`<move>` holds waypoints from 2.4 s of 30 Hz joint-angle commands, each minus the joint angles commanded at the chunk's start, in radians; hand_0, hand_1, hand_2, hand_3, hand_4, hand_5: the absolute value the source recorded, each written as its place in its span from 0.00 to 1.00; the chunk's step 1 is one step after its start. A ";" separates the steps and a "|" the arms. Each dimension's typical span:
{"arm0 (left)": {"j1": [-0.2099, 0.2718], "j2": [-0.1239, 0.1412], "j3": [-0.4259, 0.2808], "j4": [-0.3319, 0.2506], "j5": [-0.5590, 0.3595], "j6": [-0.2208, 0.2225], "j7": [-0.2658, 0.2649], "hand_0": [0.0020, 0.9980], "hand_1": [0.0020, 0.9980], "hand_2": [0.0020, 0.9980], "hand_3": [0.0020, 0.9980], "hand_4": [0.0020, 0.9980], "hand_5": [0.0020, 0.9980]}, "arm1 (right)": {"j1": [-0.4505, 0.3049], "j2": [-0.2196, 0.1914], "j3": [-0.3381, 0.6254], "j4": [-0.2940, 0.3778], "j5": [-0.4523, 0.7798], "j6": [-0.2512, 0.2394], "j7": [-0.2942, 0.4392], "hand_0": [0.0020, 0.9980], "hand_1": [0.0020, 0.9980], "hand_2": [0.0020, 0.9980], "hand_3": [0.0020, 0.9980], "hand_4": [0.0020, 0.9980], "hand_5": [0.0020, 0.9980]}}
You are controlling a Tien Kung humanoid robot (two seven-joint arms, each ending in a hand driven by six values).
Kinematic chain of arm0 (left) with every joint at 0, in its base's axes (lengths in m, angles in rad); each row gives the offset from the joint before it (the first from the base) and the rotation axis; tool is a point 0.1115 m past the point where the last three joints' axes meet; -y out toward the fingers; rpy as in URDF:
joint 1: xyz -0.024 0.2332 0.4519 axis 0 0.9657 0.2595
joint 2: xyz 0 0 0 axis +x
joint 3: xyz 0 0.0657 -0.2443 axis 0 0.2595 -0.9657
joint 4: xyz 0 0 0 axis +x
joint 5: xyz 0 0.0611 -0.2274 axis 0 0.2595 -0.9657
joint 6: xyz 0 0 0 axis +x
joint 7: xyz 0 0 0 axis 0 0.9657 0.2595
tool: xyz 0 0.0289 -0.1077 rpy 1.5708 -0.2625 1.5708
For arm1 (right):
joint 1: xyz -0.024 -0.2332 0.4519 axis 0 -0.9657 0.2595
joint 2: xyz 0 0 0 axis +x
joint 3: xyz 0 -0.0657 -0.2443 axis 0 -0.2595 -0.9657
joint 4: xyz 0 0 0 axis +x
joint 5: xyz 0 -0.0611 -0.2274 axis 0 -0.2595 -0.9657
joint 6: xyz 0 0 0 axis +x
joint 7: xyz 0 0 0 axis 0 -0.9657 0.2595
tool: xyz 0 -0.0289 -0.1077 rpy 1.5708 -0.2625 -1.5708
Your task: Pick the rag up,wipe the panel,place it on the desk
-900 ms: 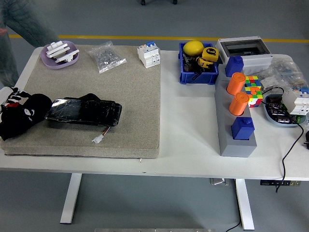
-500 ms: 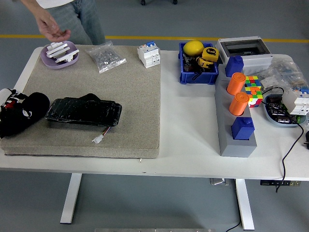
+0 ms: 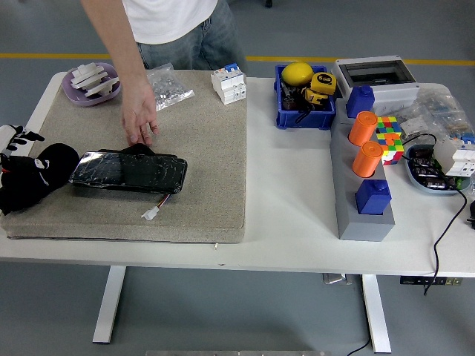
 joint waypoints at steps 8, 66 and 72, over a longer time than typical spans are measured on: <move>-0.004 0.002 0.030 0.025 -0.021 -0.014 0.009 0.76 0.82 0.80 0.65 0.89 0.20 | 0.001 0.000 0.006 0.001 -0.004 -0.005 0.004 0.75 0.65 0.69 0.69 1.00 0.62; 0.108 -0.066 -0.042 -0.282 0.215 0.121 0.194 0.24 0.47 0.62 0.53 0.09 0.00 | -0.008 0.002 0.005 -0.010 0.015 -0.017 0.016 0.75 0.64 0.69 0.69 1.00 0.62; 0.110 -0.089 -0.013 -0.285 0.215 0.135 0.206 0.24 0.47 0.62 0.52 0.09 0.00 | -0.007 -0.001 0.002 -0.009 0.015 -0.018 0.016 0.75 0.64 0.69 0.69 1.00 0.62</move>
